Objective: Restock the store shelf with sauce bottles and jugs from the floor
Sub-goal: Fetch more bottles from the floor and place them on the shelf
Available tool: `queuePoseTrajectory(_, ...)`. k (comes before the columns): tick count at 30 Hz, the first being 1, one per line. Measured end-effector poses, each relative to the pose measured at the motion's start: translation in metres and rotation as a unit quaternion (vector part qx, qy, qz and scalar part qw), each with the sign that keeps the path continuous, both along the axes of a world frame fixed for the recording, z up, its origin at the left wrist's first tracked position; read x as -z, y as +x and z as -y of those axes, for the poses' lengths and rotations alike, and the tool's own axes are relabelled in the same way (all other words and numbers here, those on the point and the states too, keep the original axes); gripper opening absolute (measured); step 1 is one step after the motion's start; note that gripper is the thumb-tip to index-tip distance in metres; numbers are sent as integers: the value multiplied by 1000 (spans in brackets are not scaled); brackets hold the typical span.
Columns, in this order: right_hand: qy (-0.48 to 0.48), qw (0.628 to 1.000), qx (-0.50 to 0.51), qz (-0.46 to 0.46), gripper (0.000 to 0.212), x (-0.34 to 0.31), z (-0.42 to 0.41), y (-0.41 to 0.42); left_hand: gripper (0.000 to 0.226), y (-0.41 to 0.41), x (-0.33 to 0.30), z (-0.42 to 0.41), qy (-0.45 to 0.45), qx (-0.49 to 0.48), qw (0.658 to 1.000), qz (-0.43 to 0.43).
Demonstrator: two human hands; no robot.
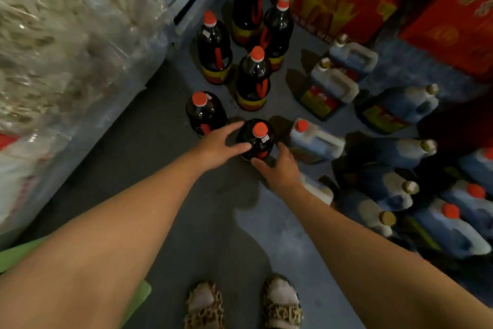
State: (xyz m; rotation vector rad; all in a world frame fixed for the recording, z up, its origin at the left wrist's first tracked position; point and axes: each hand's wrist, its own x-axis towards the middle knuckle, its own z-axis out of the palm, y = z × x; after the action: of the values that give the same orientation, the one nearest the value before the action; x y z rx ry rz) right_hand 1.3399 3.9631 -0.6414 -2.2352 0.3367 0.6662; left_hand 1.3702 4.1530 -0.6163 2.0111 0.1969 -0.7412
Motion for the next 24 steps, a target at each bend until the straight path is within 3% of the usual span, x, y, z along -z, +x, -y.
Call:
queuePoseTrajectory(6,164,973,121,112,95,103,-26,-3,92,49,69,14,-47,83,995,23)
queuePoseTrajectory(11,216,952,156,150,106,144,-41,-13,65,53,101,22,-94,26,990,99)
queuePoseTrajectory(13,232,948,166,145,92,145,-38,-12,63,39,108,20,-88,-15,988,124)
queuePoseTrajectory(16,234,956,126,121,86,141,-33,-18,73,10,116,11,-60,-97,981,160)
queuePoseTrajectory(21,215,965,0,152,114,165,-29,-38,100,-5,127,-1,-14,-101,984,148)
queuePoseTrajectory(24,192,968,9,161,123,174,-32,-30,86,-2,118,3,-19,-108,985,134)
